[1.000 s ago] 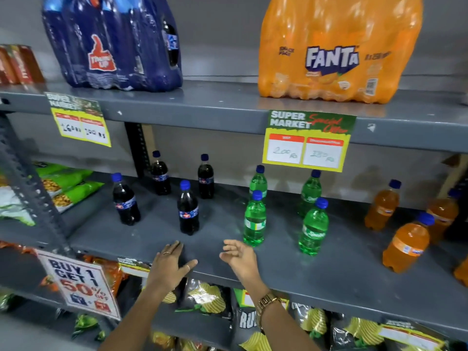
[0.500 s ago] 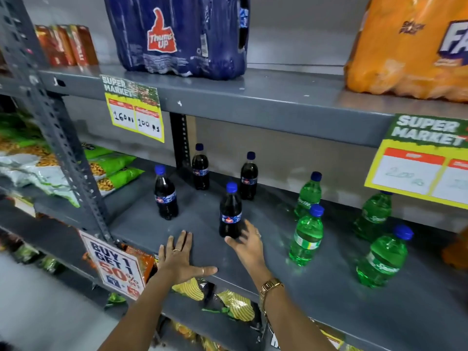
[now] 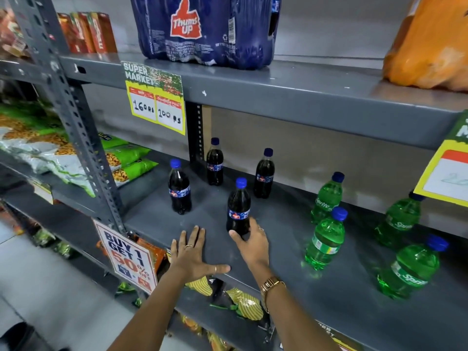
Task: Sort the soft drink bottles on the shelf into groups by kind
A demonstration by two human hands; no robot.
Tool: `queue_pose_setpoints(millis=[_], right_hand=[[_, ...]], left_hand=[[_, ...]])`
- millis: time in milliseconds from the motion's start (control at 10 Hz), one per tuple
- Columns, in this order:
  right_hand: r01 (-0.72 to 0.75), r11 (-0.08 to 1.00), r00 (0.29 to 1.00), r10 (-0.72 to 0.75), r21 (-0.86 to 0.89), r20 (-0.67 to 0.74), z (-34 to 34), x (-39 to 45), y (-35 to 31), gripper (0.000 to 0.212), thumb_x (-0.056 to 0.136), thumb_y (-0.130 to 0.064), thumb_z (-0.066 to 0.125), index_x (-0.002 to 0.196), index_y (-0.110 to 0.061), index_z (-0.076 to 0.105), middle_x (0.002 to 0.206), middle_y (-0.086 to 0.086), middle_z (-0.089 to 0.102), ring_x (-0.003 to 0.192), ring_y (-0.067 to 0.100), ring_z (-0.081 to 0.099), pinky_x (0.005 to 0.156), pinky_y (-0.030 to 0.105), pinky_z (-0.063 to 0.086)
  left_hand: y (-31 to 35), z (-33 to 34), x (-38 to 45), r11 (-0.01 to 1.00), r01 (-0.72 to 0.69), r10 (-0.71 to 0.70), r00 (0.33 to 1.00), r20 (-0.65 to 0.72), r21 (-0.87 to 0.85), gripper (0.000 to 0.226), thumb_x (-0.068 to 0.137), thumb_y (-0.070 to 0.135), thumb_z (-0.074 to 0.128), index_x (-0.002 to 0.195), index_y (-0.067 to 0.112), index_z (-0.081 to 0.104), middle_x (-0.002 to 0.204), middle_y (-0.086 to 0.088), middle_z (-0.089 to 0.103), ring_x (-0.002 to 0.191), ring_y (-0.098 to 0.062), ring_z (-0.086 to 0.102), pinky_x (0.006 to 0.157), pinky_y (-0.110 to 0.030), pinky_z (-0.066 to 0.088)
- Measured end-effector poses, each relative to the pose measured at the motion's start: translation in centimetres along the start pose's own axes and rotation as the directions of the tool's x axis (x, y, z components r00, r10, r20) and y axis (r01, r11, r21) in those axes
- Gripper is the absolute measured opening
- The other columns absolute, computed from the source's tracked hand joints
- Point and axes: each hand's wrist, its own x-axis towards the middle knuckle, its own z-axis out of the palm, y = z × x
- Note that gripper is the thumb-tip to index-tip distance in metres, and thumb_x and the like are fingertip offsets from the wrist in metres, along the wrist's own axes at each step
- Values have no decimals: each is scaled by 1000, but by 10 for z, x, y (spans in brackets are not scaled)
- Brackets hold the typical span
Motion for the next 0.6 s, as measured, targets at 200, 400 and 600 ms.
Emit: queue_pose_setpoints(millis=[200,400,600], right_hand=[[6,999,1000,-5,-44,27,1,0,-1,60,78,-37,68,129,-17,44,121,10,64,113,30,52,91,39,47],[-104,994,993,101,45,56,-3,-6,-4,81,70,-29,76,138,-17,33,135,10,53,125,25,47,104,42,43],[-132,991,991,132,35,-10,-8,-21,-12,67,79,-21,69,135,-9,34,140,14,45,130,27,40,109,39,37]], left_hand=[[2,-1,0,999,-22,22,1000,-6,-28,161,10,101,16,149,25,-11,158,4,-18,144,-27,-20,115,-49,-12],[3,-4,-3,1000,-10,10,1000,7,-13,140,39,94,37,149,23,-13,158,3,-19,144,-28,-20,116,-48,-12],[3,-4,-5,999,-24,24,1000,4,42,127,59,86,49,149,21,-14,158,1,-19,145,-27,-20,117,-48,-10]])
